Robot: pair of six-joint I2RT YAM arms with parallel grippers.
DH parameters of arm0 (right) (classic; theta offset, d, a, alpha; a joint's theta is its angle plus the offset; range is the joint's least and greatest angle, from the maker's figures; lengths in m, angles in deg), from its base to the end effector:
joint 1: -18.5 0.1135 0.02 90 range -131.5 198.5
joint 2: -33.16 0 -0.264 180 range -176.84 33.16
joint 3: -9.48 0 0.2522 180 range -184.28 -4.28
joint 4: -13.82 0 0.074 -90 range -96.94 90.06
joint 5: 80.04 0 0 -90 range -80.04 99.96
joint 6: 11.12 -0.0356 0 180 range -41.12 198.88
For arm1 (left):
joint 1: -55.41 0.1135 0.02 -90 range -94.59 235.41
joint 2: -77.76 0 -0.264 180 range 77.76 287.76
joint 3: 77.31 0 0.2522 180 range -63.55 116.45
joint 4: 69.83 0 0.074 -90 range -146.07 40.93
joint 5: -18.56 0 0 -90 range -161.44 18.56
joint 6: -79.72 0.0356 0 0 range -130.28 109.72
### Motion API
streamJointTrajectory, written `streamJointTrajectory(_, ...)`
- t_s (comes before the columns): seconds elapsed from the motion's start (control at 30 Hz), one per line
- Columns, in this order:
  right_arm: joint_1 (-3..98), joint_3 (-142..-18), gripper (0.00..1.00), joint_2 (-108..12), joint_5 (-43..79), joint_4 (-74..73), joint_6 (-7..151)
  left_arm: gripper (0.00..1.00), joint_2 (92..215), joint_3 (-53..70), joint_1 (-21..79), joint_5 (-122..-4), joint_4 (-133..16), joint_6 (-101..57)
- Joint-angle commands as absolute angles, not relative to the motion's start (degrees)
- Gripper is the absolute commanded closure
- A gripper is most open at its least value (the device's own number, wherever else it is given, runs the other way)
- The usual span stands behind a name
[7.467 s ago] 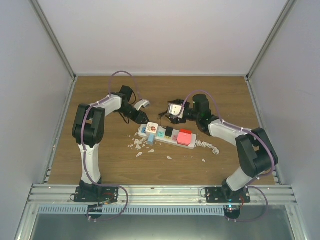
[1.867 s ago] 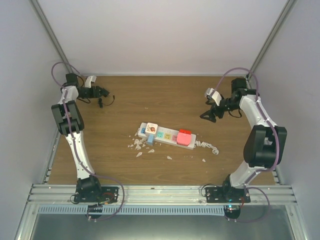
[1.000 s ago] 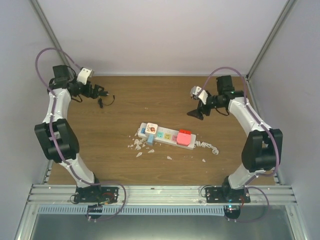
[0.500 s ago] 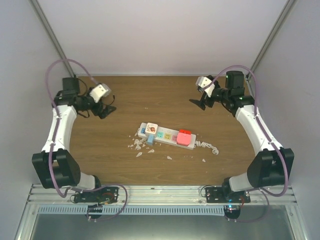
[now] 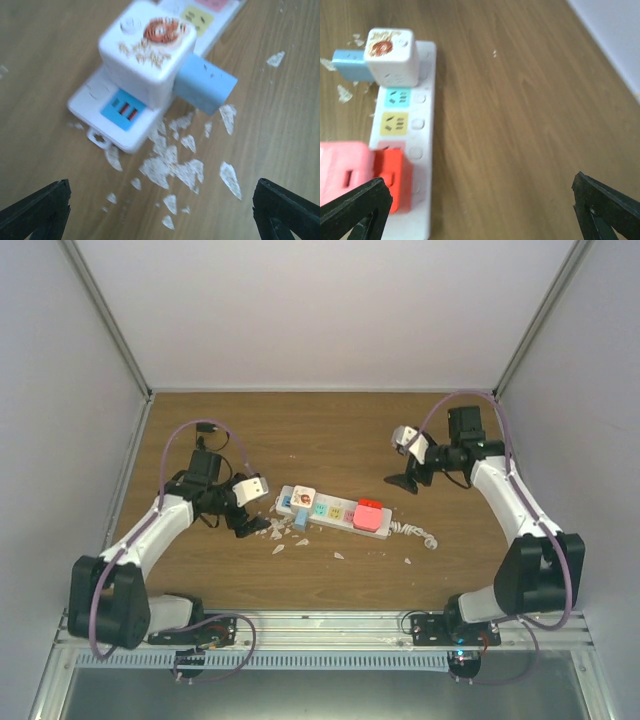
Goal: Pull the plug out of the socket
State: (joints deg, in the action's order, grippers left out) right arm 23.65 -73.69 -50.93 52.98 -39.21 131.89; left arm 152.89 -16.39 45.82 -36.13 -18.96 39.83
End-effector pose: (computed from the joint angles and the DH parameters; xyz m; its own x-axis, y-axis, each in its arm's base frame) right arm 0.3004 0.0515 0.2912 -0.1127 -0.5965 -0.7947 -0.9233 0.3585 -0.1382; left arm 0.2334 -0.0603 0.2133 -0.2849 0.6831 -0.6724 0.9273 0.3741 -0.0129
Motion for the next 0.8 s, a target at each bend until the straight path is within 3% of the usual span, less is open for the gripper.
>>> streamJointTrajectory(0.0,20.81,-66.83,0.0,-44.88,53.61,-43.35,136.25,0.01,144.99,-20.25,41.64,-34.78,-35.12,42.27)
streamJointTrajectory(0.27,15.52,-55.51,0.0,-39.06,52.23,-37.33,136.23,0.01,145.7,-24.04,27.72,-38.66,-55.62,46.08)
streamJointTrajectory(0.5,15.39,-42.01,0.0,-31.58,53.89,-30.1,148.75,0.03,155.57,-22.2,18.78,-37.32,-65.74,51.04)
streamJointTrajectory(0.77,17.72,-42.34,0.01,-38.77,56.25,-28.59,155.21,0.1,164.56,-18.86,15.15,-40.7,-72.61,50.03)
